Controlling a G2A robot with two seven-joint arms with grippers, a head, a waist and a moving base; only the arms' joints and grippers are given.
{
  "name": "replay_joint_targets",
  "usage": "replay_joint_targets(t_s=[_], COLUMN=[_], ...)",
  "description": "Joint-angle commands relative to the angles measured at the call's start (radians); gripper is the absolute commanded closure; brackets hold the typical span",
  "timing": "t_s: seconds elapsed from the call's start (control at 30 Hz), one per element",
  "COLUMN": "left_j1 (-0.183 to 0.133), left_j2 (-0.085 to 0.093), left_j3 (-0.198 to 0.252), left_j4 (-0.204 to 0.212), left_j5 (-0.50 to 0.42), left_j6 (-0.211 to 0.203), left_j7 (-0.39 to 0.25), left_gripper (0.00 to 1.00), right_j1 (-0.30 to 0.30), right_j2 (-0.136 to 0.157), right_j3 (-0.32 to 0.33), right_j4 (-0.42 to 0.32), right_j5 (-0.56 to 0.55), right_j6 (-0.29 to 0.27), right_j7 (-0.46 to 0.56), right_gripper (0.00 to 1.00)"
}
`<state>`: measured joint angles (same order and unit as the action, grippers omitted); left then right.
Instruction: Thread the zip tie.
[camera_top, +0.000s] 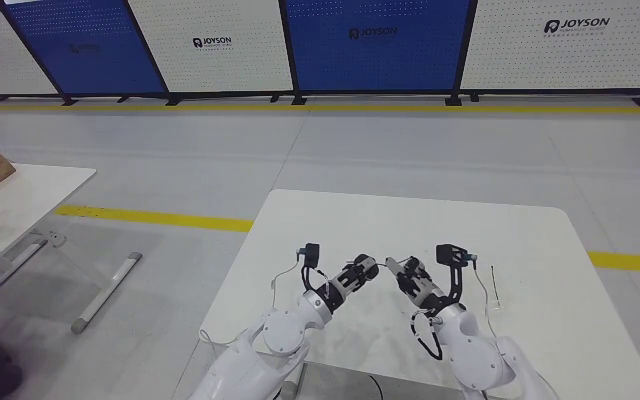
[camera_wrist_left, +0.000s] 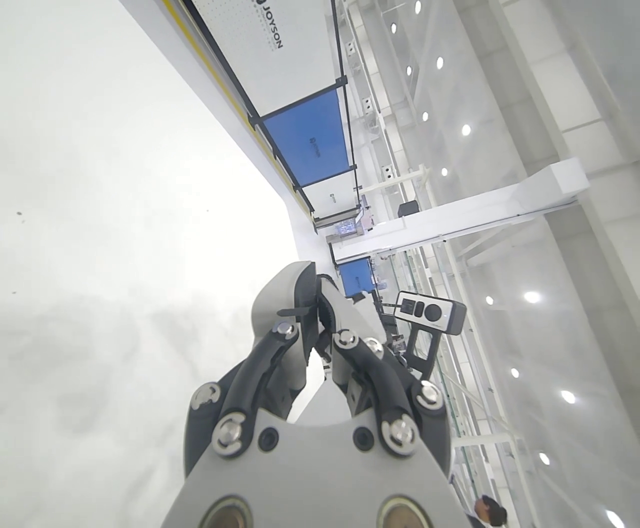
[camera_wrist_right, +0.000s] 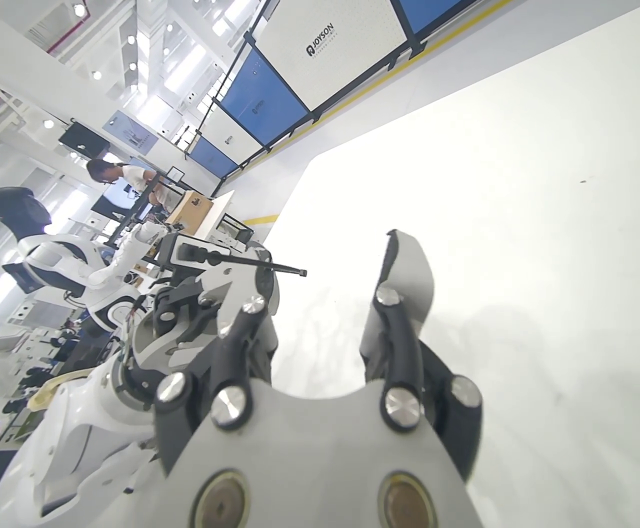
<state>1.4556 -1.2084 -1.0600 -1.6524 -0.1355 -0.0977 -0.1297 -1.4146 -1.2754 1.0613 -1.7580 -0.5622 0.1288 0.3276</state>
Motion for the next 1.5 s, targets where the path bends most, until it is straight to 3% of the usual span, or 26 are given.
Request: replay_joint_targets(t_s=[0.0, 0.43, 0.47, 0.5, 0.6, 0.77, 0.83, 0.97, 1.13, 1.33, 1.47], left_j1=[0.0, 0.001, 0.001, 0.001, 0.002, 0.003, 0.004, 0.003, 0.0, -0.004, -0.006], left_j2=[0.0, -0.002, -0.002, -0.001, -0.001, 0.0, 0.0, -0.001, -0.002, -0.003, -0.004], left_j3=[-0.002, -0.007, -0.007, -0.007, -0.007, -0.002, -0.001, 0.0, 0.002, 0.005, 0.006], left_j4=[0.0, 0.002, 0.003, 0.003, 0.004, 0.003, 0.002, 0.002, 0.004, 0.006, 0.006], left_j5=[-0.003, -0.014, -0.011, -0.009, -0.002, 0.02, 0.023, 0.025, 0.026, 0.025, 0.026], left_j6=[-0.002, -0.008, -0.008, -0.009, -0.011, -0.01, -0.01, -0.009, -0.007, -0.006, -0.006], left_j7=[0.002, -0.011, -0.017, -0.02, -0.025, -0.036, -0.036, -0.037, -0.038, -0.037, -0.04], left_gripper=[1.0, 1.0, 0.69, 0.62, 0.67, 0.65, 0.69, 0.89, 1.0, 1.0, 0.85], right_j1=[0.0, 0.007, 0.006, 0.006, 0.005, 0.003, 0.003, 0.001, 0.0, -0.001, 0.0], right_j2=[-0.001, -0.005, -0.005, -0.005, -0.006, -0.008, -0.008, -0.009, -0.01, -0.01, -0.011], right_j3=[-0.001, -0.003, -0.003, -0.003, -0.003, -0.005, -0.005, -0.007, -0.011, -0.012, -0.01], right_j4=[-0.001, -0.009, -0.009, -0.01, -0.01, -0.011, -0.012, -0.013, -0.016, -0.021, -0.022], right_j5=[-0.001, -0.023, -0.025, -0.027, -0.03, -0.042, -0.044, -0.051, -0.064, -0.08, -0.082], right_j6=[-0.003, 0.009, 0.008, 0.008, 0.007, 0.008, 0.008, 0.005, -0.003, -0.012, -0.012], right_j7=[-0.001, -0.006, -0.005, -0.005, -0.005, -0.011, -0.012, -0.014, -0.01, 0.002, 0.004], right_gripper=[1.0, 1.0, 1.0, 1.0, 1.0, 1.0, 1.0, 1.0, 1.0, 1.0, 1.0])
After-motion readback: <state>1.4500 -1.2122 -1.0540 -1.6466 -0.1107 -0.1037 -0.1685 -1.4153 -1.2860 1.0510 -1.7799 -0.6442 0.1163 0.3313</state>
